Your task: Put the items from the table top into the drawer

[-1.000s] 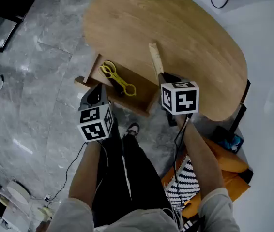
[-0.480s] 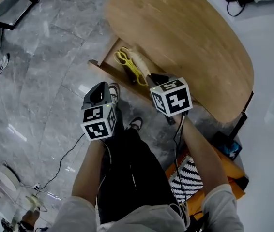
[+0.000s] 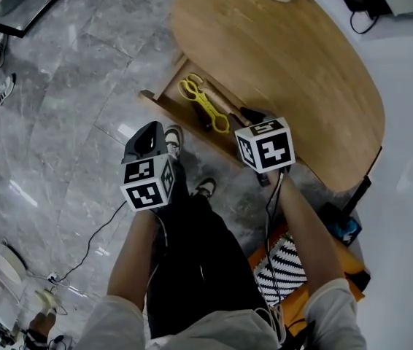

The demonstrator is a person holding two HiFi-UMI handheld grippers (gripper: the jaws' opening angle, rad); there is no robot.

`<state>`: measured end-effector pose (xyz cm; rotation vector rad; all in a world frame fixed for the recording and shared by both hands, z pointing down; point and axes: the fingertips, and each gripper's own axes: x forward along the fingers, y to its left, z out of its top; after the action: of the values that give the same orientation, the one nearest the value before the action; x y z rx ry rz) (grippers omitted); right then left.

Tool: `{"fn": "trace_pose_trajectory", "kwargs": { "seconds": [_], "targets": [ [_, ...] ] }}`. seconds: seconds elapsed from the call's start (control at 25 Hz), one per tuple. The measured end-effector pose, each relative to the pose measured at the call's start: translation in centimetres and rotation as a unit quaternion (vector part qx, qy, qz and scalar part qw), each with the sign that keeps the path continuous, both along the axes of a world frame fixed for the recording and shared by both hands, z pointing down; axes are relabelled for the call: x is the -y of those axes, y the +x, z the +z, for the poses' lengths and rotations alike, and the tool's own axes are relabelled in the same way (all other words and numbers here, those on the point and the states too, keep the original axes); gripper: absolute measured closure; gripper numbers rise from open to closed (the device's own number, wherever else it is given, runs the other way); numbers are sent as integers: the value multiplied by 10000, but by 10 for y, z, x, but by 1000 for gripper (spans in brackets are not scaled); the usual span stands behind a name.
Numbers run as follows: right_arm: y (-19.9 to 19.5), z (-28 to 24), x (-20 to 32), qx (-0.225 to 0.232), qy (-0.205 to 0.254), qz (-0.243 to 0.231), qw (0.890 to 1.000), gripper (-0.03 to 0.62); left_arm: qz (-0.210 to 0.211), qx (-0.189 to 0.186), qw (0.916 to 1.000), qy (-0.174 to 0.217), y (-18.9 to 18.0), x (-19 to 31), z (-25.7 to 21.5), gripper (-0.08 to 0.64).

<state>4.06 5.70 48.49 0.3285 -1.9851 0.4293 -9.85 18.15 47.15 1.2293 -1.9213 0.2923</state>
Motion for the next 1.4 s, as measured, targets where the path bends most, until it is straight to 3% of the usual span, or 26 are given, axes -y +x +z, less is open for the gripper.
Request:
{"fn": "trace_pose_trajectory", "kwargs": {
  "seconds": [0.4,0.56,0.84,1.0,1.2,1.4],
  "targets": [
    [36,0,21,104,-102,746,9971,495,285,47,9996,-69,3,28,2,551],
    [63,-24,34,221,15,1250,9919,518,377,142,9992,32,-1,48,-21,551],
    [127,-133,57,648,522,2226,9713,574,479,616,9964,331,-7,53,-143,551],
    [167,-216,66,1007,955,2632,9547,597,638,813,9928,600,13,50,-229,551],
    [199,-312,59,1503,1486,3013,9298,598,954,1059,9839,1081,53,45,-328,551],
    [218,-400,57,1832,2182,3155,9051,598,852,1408,9726,1643,61,44,-418,551]
  ]
}}
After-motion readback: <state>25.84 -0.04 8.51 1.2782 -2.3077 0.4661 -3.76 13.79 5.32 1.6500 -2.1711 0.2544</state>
